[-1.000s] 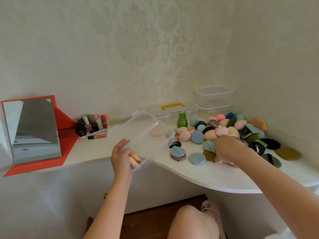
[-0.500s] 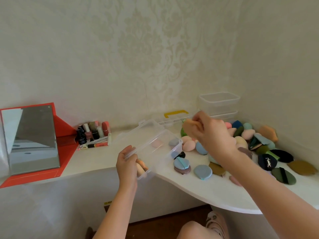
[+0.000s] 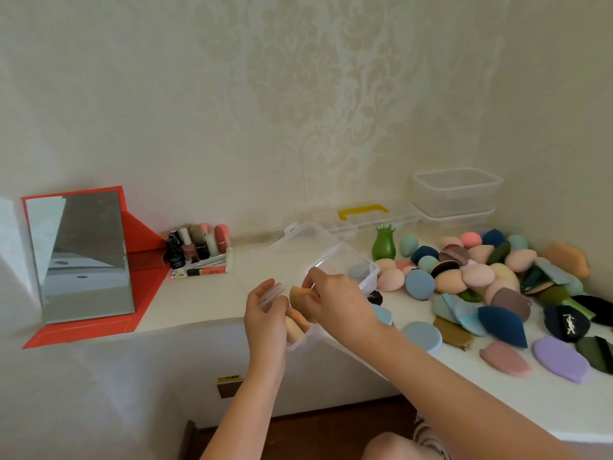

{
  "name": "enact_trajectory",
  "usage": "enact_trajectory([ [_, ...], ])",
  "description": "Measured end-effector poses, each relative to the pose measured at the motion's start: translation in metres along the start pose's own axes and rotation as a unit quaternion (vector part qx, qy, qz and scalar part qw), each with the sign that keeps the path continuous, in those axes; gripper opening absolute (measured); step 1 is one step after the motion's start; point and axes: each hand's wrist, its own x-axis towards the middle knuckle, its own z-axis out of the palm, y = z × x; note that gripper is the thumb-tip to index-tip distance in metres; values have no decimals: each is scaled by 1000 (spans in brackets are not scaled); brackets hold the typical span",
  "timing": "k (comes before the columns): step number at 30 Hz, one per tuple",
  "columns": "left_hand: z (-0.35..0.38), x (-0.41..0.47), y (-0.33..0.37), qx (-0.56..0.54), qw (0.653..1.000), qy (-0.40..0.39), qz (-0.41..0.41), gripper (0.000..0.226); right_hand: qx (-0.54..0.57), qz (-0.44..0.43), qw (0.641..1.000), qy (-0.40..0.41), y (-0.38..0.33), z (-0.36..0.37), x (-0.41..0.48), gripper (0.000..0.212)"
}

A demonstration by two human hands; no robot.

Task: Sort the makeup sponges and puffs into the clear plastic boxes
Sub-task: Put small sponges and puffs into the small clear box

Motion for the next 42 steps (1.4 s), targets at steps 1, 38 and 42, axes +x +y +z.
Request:
enact_trajectory([
  [1,0,1,0,-7,1000,-3,3,32,11,-2,1000,-2,1,2,-1,19],
  [38,2,-9,6,-58,998,-22,5,49,136,14,987,84,64,-97,-26,27],
  [42,18,-7,11,-69,997,-38,17,51,25,217,967,128,123,-129,-28,21],
])
